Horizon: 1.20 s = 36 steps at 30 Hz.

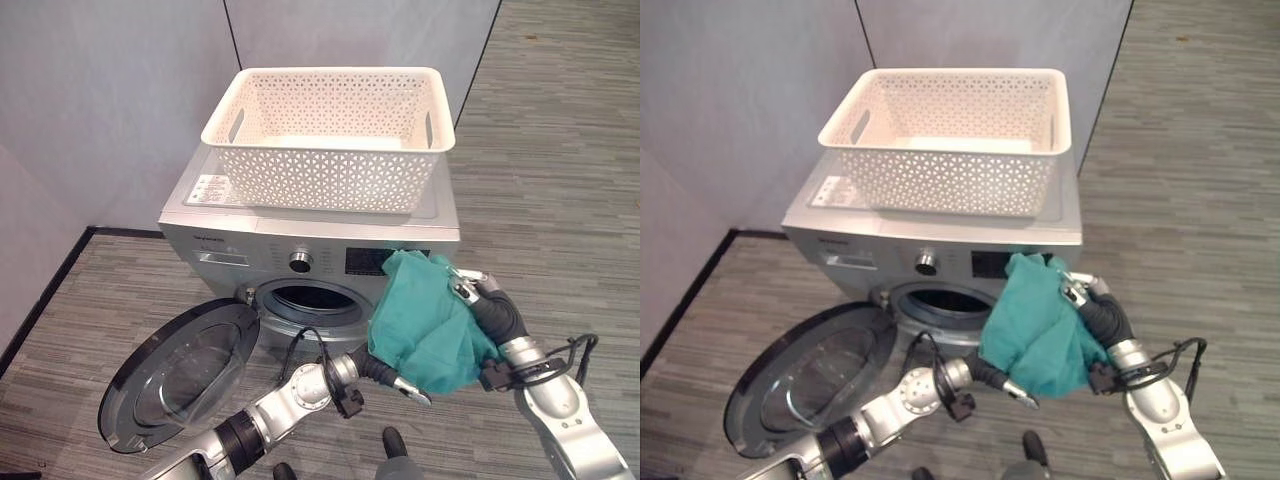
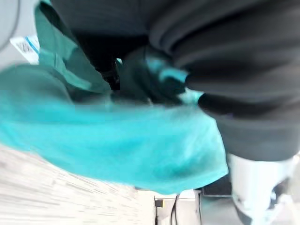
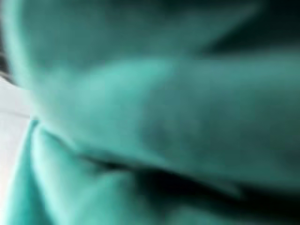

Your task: Grab the laundry basket,head to the washer,open it,put in the laundry and shut it.

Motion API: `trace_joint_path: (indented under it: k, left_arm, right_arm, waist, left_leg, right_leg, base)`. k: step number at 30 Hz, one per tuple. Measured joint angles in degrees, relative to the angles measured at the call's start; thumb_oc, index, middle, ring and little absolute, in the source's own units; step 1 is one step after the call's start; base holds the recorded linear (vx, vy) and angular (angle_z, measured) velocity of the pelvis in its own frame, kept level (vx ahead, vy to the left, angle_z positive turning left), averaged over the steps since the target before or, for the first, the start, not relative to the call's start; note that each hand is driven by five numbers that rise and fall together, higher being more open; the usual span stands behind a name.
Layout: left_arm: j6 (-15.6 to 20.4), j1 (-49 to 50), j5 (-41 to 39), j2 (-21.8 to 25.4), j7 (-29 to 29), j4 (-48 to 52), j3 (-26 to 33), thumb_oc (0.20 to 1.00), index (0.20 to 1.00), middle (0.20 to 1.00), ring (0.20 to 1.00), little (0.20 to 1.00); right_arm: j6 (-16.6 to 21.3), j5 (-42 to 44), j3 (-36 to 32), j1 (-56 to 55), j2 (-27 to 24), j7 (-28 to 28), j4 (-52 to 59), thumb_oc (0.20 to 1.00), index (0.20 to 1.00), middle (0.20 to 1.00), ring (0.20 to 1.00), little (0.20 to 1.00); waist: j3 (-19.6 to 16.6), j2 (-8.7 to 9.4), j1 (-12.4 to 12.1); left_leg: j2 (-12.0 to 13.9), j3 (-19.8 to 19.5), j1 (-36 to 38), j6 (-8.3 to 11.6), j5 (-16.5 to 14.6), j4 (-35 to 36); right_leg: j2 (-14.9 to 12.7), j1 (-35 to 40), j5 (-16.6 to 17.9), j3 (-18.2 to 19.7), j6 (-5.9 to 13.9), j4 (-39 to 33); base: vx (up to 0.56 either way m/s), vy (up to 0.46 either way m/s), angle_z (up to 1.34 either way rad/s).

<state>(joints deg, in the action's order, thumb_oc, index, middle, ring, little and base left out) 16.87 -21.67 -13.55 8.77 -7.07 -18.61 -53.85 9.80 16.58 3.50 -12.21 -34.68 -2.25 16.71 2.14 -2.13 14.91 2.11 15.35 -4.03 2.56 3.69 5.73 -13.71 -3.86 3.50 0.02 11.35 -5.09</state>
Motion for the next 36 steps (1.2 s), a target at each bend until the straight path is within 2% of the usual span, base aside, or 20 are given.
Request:
trace_joint_path:
  k: [6, 9, 14, 15, 16, 20, 21, 22, 25, 29, 36]
  left_arm:
    - [-0.7, -0.7, -0.1, -0.6, 1.8, -1.5, -1.3, 1.000, 1.000, 1.000, 1.000, 1.000]
    - [-0.9, -0.6, -1.7, -1.0, 2.2, -4.0, -1.4, 1.000, 1.000, 1.000, 1.000, 1.000]
    - [-1.0, -0.6, -1.7, -1.1, 2.3, -4.5, -1.4, 1.000, 1.000, 1.000, 1.000, 1.000]
    - [-1.0, -0.6, -1.7, -1.1, 2.4, -4.5, -1.4, 0.865, 0.865, 0.865, 0.865, 0.865]
    - [-1.0, -0.5, -1.7, -1.1, 2.5, -4.6, -1.4, 0.200, 0.200, 0.200, 0.200, 0.200]
    - [-1.2, 2.1, -1.8, -1.0, 5.7, -5.1, -0.3, 0.200, 0.200, 0.200, 0.200, 0.200]
    - [-1.2, 2.4, -1.8, -0.9, 6.4, -5.1, -0.1, 0.200, 0.200, 0.200, 0.200, 0.200]
    - [-1.2, 3.0, -1.8, -0.7, 7.1, -5.1, 0.8, 0.200, 0.200, 0.200, 0.200, 0.200]
    - [-1.6, 4.4, -2.3, -0.1, 8.8, -5.6, 2.5, 0.200, 0.200, 0.200, 0.200, 0.200]
    - [-2.2, 8.4, -6.9, 0.0, 10.6, -5.6, 6.6, 0.200, 0.200, 0.200, 0.200, 0.200]
    - [-2.6, 11.3, -9.0, 2.2, 10.5, -5.6, 8.8, 0.200, 0.200, 0.200, 0.200, 0.200]
  right_arm:
    - [0.0, 4.0, 1.1, -0.4, 1.8, -1.9, -1.6, 0.200, 0.200, 0.200, 0.200, 0.200]
    - [0.0, 5.9, 5.2, 0.5, 2.6, -2.6, -2.6, 0.200, 0.200, 0.200, 0.200, 0.200]
    - [0.0, 6.4, 5.6, 0.3, 2.7, -2.6, -2.6, 0.200, 0.200, 0.200, 0.200, 0.200]
    - [0.0, 6.5, 5.8, 0.4, 2.7, -2.6, -2.6, 0.200, 0.200, 0.200, 0.200, 0.200]
    - [0.0, 7.4, 6.4, 0.4, 2.7, -2.6, -2.7, 0.200, 0.200, 0.200, 0.200, 0.200]
    - [-0.1, 8.4, 9.9, 1.5, 3.0, -2.7, -4.7, 0.206, 0.206, 0.206, 0.206, 0.206]
    - [-0.2, 8.4, 10.6, 1.6, 3.1, -2.8, -4.9, 0.485, 0.485, 0.485, 0.485, 0.485]
    - [-0.3, 8.4, 11.6, 1.8, 3.4, -2.8, -5.0, 1.000, 1.000, 1.000, 1.000, 1.000]
    - [-0.8, 8.4, 13.0, 2.6, 3.5, -3.3, -6.2, 1.000, 1.000, 1.000, 1.000, 1.000]
    - [-1.1, 8.4, 13.1, 1.8, 3.5, -3.9, -6.7, 1.000, 1.000, 1.000, 1.000, 1.000]
    - [-1.1, 9.7, 9.8, -1.2, 3.4, -2.6, -7.1, 1.000, 1.000, 1.000, 1.000, 1.000]
  waist:
    - [-0.1, -0.22, -0.2]
    - [-0.2, -0.20, -0.5]
    - [-0.2, -0.22, -0.5]
    - [-0.2, -0.23, -0.7]
    - [-0.2, -0.23, -1.0]
    - [-0.4, -0.02, -1.9]
    - [-0.4, -0.02, -2.1]
    - [-0.4, 0.04, -2.4]
    - [-0.4, 0.36, -2.6]
    - [-0.5, 1.11, -3.0]
    - [-0.7, 1.84, -3.0]
  left_leg:
    - [-0.1, -2.3, -0.7, 0.00, 0.6, 0.0]
    - [0.0, -2.5, -0.7, 0.00, 0.7, 0.0]
    - [-0.1, -2.5, -0.7, -0.03, 0.7, 0.0]
    - [0.0, -2.5, -0.7, -0.03, 0.7, 0.0]
    - [0.0, -2.5, -0.7, -0.02, 0.7, 0.0]
    - [0.1, -2.4, -0.5, 0.04, 0.8, 0.0]
    - [0.1, -2.3, -0.5, 0.04, 0.8, 0.0]
    - [0.1, -2.2, -0.4, 0.04, 0.8, 0.0]
    - [0.2, -1.9, -0.2, 0.05, 0.7, 0.0]
    - [0.5, -1.8, 0.0, 0.05, 0.8, 0.0]
    - [0.5, -2.1, 0.5, 0.06, 0.7, 0.0]
  right_leg:
    - [0.0, 0.9, -0.3, -2.5, -0.13, 0.0]
    - [-0.1, 1.0, -0.3, -2.6, -0.14, 0.0]
    - [-0.1, 1.0, -0.3, -2.6, -0.13, 0.0]
    - [-0.1, 1.0, -0.3, -2.6, -0.14, 0.0]
    - [-0.1, 1.0, -0.3, -2.6, -0.13, 0.0]
    - [0.0, 1.1, -0.3, -2.6, -0.16, 0.0]
    - [0.0, 1.1, -0.3, -2.6, -0.16, 0.0]
    - [0.0, 1.1, -0.3, -2.5, -0.15, 0.0]
    - [0.1, 1.1, -0.3, -2.2, -0.19, 0.0]
    - [0.3, 1.1, -0.3, -2.2, -0.21, 0.0]
    - [0.4, 1.9, -0.3, -2.5, -0.22, -0.1]
  base:
    - [0.01, -0.005, 0.20]
    - [0.01, -0.008, 0.04]
    - [0.00, 0.000, 0.00]
    - [0.03, -0.046, -0.01]
    - [0.01, -0.042, -0.01]
    - [0.00, -0.011, 0.00]
    - [0.00, 0.000, 0.00]
    - [0.00, -0.029, -0.05]
    - [0.00, -0.035, -0.07]
    - [0.01, -0.057, -0.01]
    - [0.01, -0.017, 0.02]
